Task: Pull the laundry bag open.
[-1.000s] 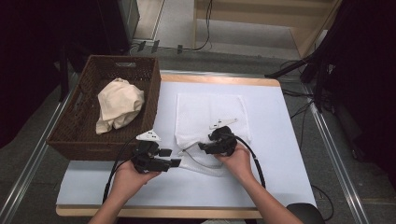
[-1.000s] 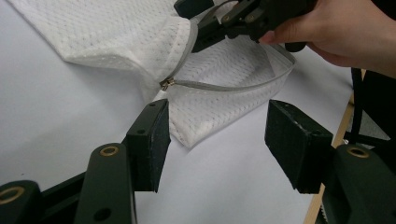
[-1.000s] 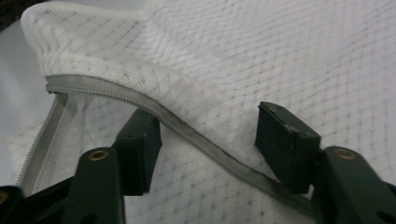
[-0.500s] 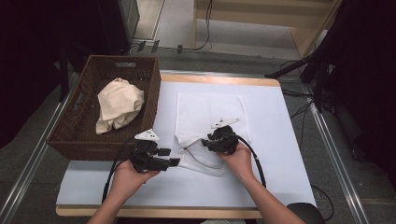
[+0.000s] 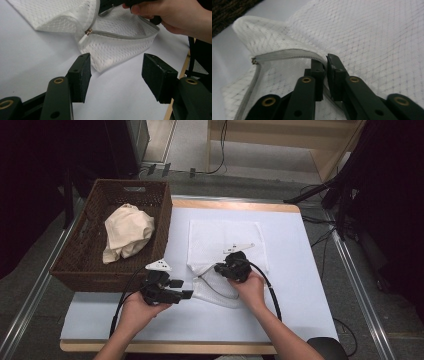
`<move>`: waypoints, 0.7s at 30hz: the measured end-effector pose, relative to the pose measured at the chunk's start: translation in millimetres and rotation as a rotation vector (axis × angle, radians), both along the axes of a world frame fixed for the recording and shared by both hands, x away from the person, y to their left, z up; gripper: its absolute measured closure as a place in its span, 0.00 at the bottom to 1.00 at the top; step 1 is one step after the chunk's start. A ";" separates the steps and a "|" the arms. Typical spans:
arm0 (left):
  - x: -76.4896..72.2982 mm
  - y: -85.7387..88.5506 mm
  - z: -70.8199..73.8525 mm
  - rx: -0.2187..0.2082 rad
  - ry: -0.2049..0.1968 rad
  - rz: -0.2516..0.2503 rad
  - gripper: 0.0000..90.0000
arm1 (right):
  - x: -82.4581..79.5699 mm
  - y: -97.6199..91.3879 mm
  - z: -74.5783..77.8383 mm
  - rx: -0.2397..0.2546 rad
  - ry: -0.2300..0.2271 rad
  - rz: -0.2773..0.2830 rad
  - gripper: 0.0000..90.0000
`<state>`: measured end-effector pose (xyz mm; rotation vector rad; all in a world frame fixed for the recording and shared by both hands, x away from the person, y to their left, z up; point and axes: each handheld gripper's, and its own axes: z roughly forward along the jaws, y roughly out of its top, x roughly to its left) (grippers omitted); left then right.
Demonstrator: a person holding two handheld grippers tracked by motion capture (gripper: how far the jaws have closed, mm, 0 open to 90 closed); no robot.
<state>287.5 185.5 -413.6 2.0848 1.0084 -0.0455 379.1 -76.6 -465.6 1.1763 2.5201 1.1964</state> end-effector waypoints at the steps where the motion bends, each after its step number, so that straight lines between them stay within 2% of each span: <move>1: 0.0 0.0 0.0 0.000 0.000 0.000 0.46 | 0.0 0.0 0.0 0.000 0.000 0.000 0.96; 2: 0.3 0.6 0.0 0.001 0.000 0.001 0.46 | -1.5 -1.9 7.9 0.015 -0.021 -0.002 0.96; 5: 0.1 0.2 -0.1 0.002 0.001 0.000 0.46 | -2.9 -5.4 20.3 0.041 -0.040 -0.006 0.97; 11: 0.6 0.7 -0.3 0.005 0.006 -0.004 0.45 | -8.3 -10.1 37.9 0.056 -0.072 -0.001 0.95; 12: 0.9 1.0 -0.5 0.009 0.006 -0.004 0.45 | -11.3 -11.3 43.3 0.068 -0.090 0.007 0.94; 14: 0.8 1.2 -0.4 0.009 0.005 -0.003 0.45 | -13.9 -10.9 47.7 0.052 -0.118 0.016 0.92; 15: 0.8 1.2 -0.4 0.009 0.005 -0.003 0.45 | -13.9 -10.9 47.7 0.052 -0.118 0.016 0.92; 16: 0.5 1.3 0.4 0.008 0.001 -0.002 0.45 | -16.0 -10.9 51.1 0.032 -0.137 0.014 0.96; 19: -0.1 1.4 1.3 -0.002 -0.001 0.002 0.46 | -15.9 -12.5 54.0 0.042 -0.134 0.021 0.98; 21: 0.0 2.4 2.7 -0.003 0.001 -0.003 0.46 | -17.5 -14.2 60.9 0.044 -0.148 0.016 0.98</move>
